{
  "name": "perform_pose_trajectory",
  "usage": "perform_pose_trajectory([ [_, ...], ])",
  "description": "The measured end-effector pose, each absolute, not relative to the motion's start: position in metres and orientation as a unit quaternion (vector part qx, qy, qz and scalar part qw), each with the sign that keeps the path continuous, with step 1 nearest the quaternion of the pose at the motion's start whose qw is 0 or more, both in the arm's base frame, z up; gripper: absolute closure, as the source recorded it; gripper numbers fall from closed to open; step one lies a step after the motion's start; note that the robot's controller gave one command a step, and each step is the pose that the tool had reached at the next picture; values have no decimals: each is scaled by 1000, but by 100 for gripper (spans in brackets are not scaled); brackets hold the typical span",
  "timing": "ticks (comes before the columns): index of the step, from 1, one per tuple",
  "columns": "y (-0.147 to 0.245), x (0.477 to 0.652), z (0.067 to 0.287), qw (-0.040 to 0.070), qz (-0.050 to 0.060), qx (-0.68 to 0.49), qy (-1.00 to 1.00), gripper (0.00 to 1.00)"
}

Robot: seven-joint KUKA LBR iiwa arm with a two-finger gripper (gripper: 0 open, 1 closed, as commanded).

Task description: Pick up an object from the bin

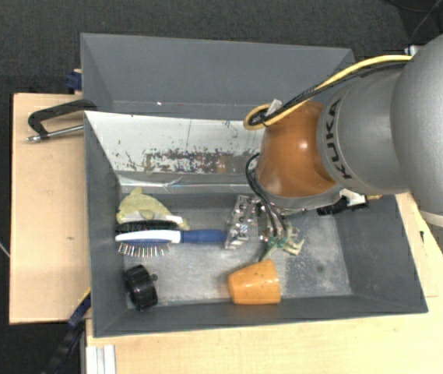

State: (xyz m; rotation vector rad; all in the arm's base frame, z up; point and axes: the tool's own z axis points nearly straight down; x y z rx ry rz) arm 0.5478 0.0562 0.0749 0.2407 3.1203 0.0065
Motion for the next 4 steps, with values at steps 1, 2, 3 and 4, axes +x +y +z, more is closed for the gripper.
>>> perform_pose_trajectory([
  [1,51,501,299,6,0,-271,963,100],
  [2,51,500,297,4,0,-271,963,0],
  [3,7,514,141,-2,2,-397,918,0],
  [4,-7,520,71,2,0,-530,848,0],
])
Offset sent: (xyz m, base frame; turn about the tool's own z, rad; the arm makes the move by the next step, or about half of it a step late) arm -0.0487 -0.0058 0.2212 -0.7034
